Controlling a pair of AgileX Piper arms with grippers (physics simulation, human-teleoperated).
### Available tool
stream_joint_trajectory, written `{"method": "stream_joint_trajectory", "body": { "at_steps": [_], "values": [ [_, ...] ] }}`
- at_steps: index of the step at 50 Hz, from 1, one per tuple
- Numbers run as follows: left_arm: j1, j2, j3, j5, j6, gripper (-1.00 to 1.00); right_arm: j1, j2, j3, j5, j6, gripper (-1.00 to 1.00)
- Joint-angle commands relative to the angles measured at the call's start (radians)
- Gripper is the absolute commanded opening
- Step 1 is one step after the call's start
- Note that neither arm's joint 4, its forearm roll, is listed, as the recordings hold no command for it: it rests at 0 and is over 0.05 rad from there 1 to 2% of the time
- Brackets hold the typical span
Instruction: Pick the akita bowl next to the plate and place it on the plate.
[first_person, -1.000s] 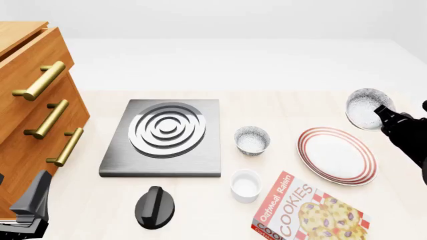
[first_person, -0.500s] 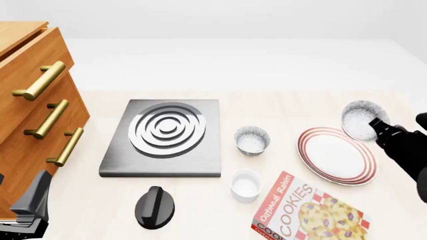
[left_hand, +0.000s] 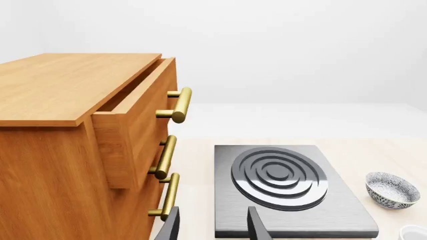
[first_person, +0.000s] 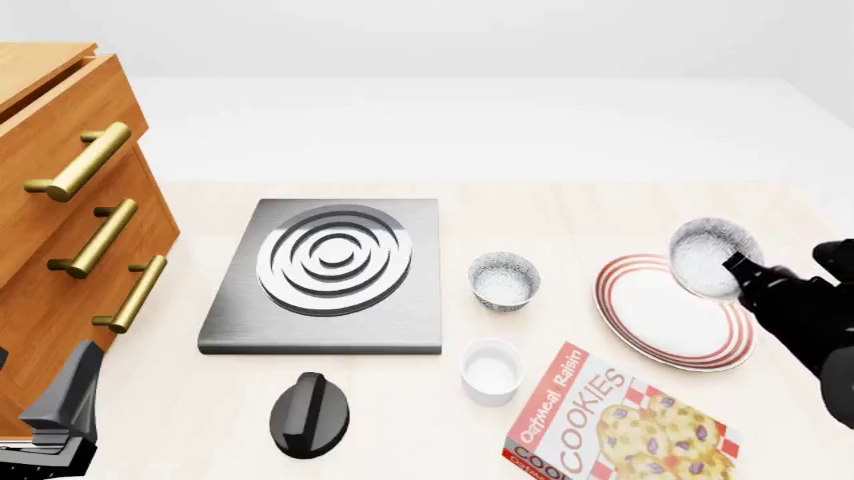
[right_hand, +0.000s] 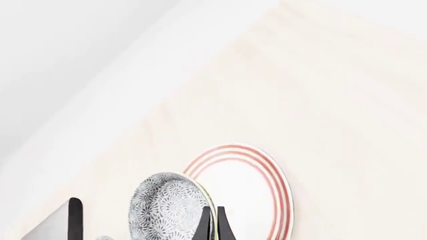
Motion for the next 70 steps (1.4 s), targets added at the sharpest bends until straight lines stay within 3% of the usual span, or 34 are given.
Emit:
{"method": "stream_joint_trajectory", "body": {
  "at_steps": [1,70],
  "values": [
    [0.000,0.000,0.000,0.000,0.000,1.00,0.007,0.026,0.010,-0.025,-0.006,-1.00],
    [0.000,0.000,0.000,0.000,0.000,1.00,0.032,0.150,0.046,-0.098,-0.078,-1.00]
  ]
}}
